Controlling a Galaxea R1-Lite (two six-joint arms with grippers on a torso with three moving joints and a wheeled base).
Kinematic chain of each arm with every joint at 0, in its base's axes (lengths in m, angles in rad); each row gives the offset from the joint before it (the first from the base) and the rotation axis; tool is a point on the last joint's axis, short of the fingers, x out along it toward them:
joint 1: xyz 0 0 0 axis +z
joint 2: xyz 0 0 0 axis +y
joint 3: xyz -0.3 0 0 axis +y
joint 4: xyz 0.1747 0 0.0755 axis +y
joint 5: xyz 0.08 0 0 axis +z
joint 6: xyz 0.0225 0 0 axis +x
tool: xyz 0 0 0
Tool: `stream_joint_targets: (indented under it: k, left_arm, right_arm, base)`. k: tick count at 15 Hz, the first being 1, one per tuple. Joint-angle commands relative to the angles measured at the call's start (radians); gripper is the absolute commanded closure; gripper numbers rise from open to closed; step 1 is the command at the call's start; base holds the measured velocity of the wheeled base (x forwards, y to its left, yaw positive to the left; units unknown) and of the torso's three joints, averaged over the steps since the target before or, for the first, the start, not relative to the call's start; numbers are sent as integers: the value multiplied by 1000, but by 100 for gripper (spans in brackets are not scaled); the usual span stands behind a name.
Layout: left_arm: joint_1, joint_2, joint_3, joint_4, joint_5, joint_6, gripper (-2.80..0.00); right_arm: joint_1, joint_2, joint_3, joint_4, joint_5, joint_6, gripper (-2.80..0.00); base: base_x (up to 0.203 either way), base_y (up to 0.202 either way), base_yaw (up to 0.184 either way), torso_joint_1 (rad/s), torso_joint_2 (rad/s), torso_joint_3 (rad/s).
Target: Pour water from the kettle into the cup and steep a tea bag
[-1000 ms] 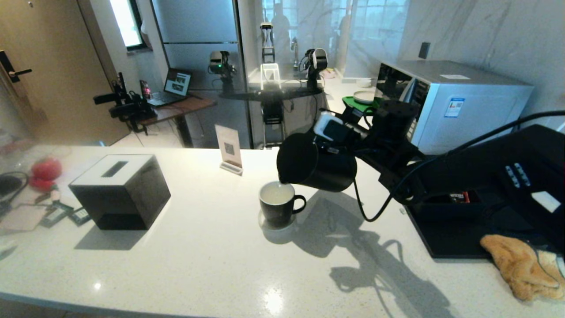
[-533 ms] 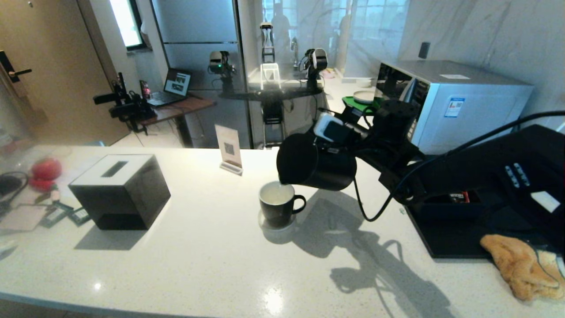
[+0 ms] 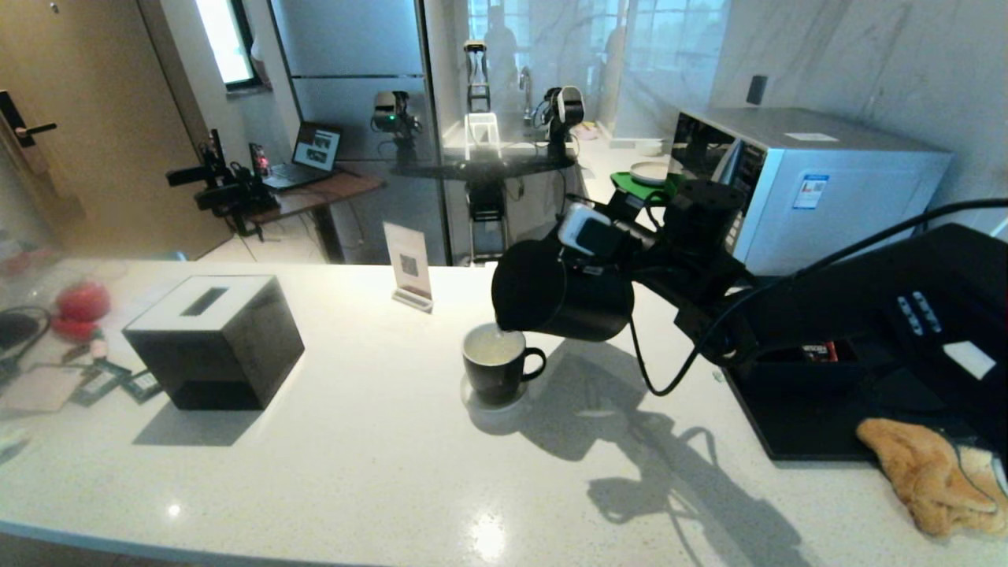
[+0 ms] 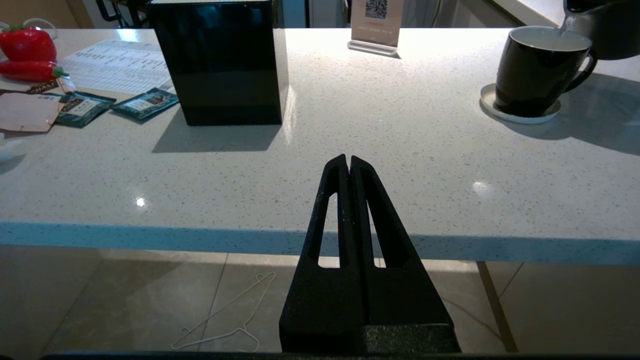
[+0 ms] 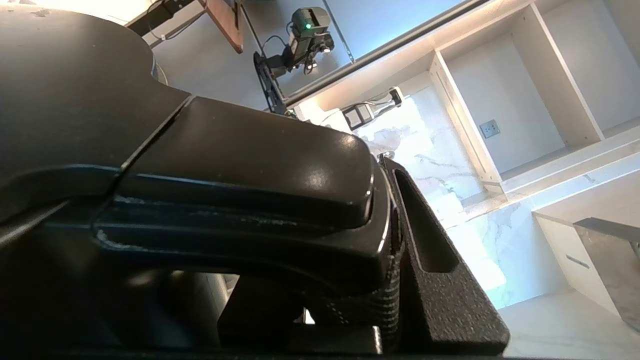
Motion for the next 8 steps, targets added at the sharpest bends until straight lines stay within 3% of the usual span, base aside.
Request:
stream_joint_targets:
  k: [1, 8]
  left_arm:
    - [0, 2, 0, -1, 0, 1, 0]
    - [0, 2, 0, -1, 1, 1, 0]
  right_arm:
    - [0, 2, 0, -6, 1, -7, 0]
    - [0, 7, 0, -16, 4, -7, 0]
  base:
    - [0, 0, 0, 0, 0, 0]
    - [0, 0, 0, 0, 0, 0]
